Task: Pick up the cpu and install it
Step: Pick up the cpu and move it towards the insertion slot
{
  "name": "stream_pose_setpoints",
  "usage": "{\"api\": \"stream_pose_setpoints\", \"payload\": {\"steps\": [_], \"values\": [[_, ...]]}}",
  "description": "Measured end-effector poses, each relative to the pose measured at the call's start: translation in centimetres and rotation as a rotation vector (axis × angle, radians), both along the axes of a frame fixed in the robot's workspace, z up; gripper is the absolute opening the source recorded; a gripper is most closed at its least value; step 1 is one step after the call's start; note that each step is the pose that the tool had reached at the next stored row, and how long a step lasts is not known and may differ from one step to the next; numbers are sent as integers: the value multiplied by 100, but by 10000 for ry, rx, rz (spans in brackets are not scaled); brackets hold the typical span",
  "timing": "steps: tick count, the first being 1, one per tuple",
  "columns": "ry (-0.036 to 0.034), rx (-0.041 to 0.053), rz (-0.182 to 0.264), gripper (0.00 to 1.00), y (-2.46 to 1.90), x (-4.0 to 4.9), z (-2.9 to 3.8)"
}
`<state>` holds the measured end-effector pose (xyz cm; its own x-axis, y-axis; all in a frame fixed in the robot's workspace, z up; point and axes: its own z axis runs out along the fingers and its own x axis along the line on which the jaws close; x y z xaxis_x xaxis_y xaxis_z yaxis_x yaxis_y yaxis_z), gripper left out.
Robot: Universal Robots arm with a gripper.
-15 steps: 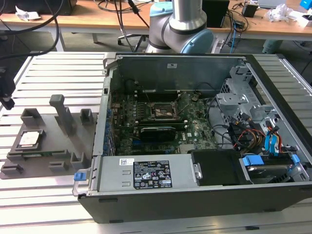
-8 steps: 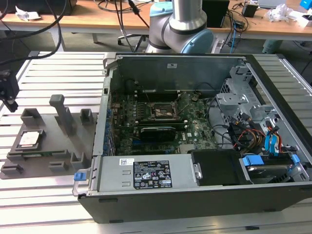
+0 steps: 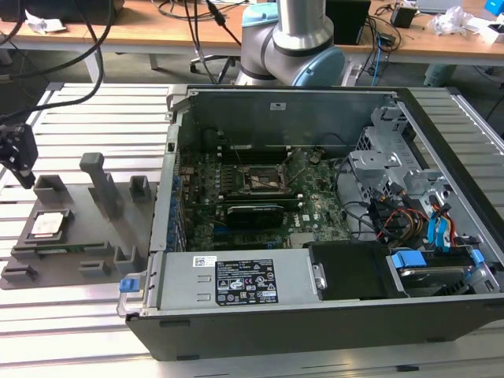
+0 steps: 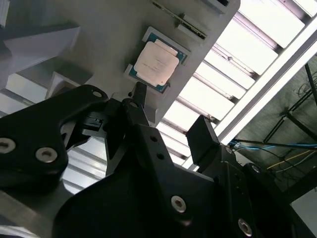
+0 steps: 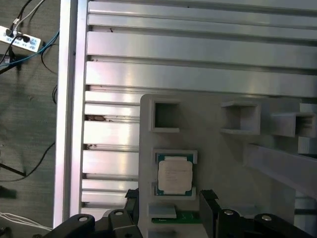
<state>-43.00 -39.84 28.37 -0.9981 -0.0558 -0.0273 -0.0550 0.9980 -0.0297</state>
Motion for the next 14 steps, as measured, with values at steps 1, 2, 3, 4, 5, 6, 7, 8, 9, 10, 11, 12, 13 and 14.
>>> {"api": "stream_pose_setpoints", "payload": {"steps": [1, 2, 3, 4, 5, 6, 7, 8, 9, 10, 11, 12, 13, 14], "values": [[0, -1, 21, 60, 0, 1, -18], [1, -4, 48, 60, 0, 2, -38], [1, -4, 65, 60, 0, 3, -66], [1, -4, 66, 60, 0, 3, -84], [0, -4, 68, 60, 0, 3, -103], [1, -5, 69, 60, 0, 3, -120], [1, -4, 69, 60, 0, 3, -139], [0, -4, 68, 60, 0, 3, -157], [0, -4, 69, 60, 0, 3, -175], [1, -4, 70, 60, 0, 3, -195], [1, -4, 69, 60, 0, 3, -212], [1, -4, 69, 60, 0, 3, -241], [1, -5, 69, 60, 0, 3, -272], [1, -4, 69, 60, 0, 3, -292]]}}
